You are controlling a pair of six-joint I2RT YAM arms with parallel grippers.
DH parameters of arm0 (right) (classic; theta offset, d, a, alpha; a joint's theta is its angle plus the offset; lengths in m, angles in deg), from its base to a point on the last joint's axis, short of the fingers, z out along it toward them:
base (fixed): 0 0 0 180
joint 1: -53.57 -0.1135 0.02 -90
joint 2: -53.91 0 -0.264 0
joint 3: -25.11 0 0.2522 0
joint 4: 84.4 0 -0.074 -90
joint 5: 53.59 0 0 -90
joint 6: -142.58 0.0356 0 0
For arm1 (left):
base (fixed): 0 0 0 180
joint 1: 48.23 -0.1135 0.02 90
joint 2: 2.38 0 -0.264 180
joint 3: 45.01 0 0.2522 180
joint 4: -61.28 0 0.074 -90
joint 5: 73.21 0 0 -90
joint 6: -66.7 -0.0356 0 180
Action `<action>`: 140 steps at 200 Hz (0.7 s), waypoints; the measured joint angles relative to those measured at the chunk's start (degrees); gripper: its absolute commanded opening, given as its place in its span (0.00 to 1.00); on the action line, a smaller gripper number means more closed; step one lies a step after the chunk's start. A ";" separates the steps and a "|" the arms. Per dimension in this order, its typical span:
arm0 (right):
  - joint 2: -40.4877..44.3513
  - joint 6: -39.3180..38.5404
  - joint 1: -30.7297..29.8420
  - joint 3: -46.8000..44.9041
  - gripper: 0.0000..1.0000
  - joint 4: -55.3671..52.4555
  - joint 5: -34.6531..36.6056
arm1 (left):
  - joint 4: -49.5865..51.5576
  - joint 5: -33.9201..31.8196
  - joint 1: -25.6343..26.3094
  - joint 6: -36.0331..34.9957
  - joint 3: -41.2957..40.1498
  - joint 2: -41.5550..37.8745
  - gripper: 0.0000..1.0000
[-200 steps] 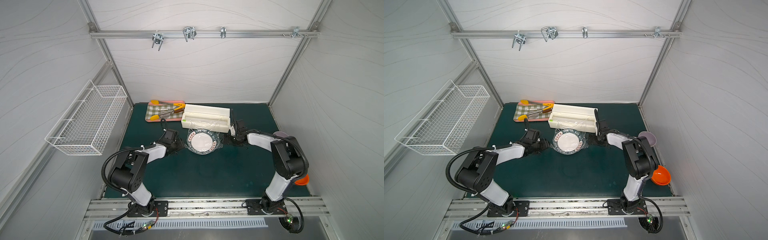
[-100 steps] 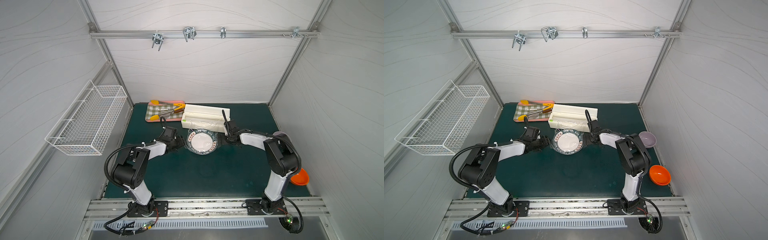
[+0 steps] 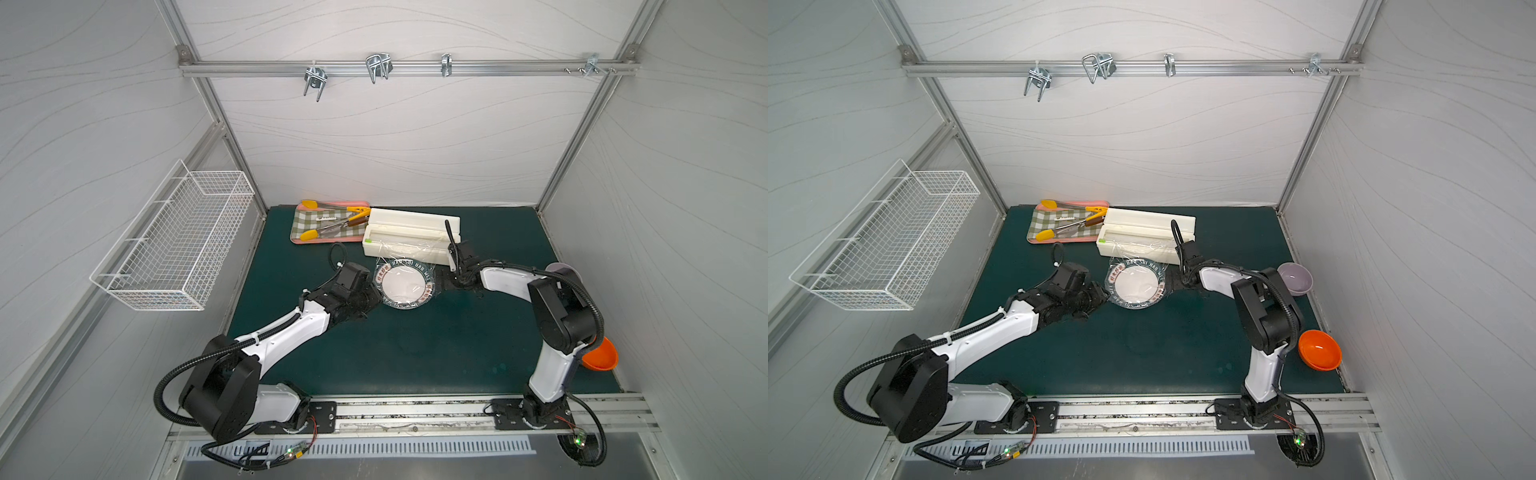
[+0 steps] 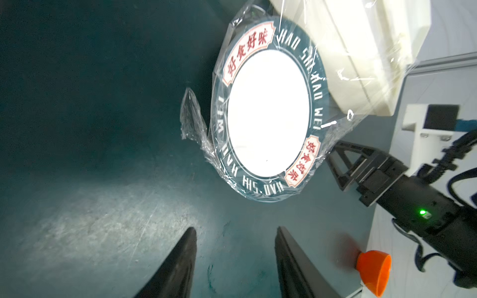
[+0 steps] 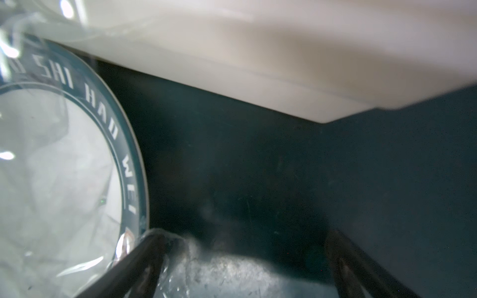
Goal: Wrap the plate with plastic wrap
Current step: Pick up the plate at the center of the board.
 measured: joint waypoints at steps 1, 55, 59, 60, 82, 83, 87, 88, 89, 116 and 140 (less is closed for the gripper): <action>0.00 0.00 0.00 0.00 0.99 0.00 -0.02 | 0.02 -0.02 0.07 0.00 0.15 0.17 0.52; -0.02 -0.02 0.02 0.00 0.99 -0.02 -0.50 | 0.37 -2.73 -0.04 -1.64 10.01 12.59 0.51; -0.02 -0.04 0.02 0.00 0.99 0.00 -0.50 | 0.44 -2.73 -0.13 -1.75 10.23 13.33 0.51; -0.02 -0.04 0.02 0.00 0.99 -0.02 -0.50 | 0.44 -2.73 -0.15 -1.77 10.27 13.46 0.51; -0.02 -0.09 0.07 0.00 0.99 0.00 -0.70 | 1.33 -3.04 -0.63 -2.16 10.80 16.79 0.50; -0.02 -0.09 0.09 0.00 0.99 0.00 -0.70 | 1.36 -3.04 -0.66 -2.19 10.80 16.87 0.50; -0.02 -0.09 0.13 0.00 0.99 0.00 -0.74 | 1.55 -3.15 -0.83 -2.23 10.80 17.18 0.50; -0.02 -0.09 0.13 0.00 0.99 0.00 -0.76 | 1.66 -3.17 -0.85 -2.25 10.80 17.31 0.50; -0.02 -0.09 0.15 0.00 0.99 0.00 -0.76 | 1.70 -3.19 -0.87 -2.25 10.80 17.35 0.50; -0.02 -0.13 0.24 0.00 0.99 0.00 -1.03 | 2.62 -3.34 -1.75 -2.64 11.56 18.99 0.47; -0.02 -0.15 0.33 0.00 0.99 0.02 -1.25 | 2.12 -3.13 -2.36 -3.43 12.98 20.79 0.43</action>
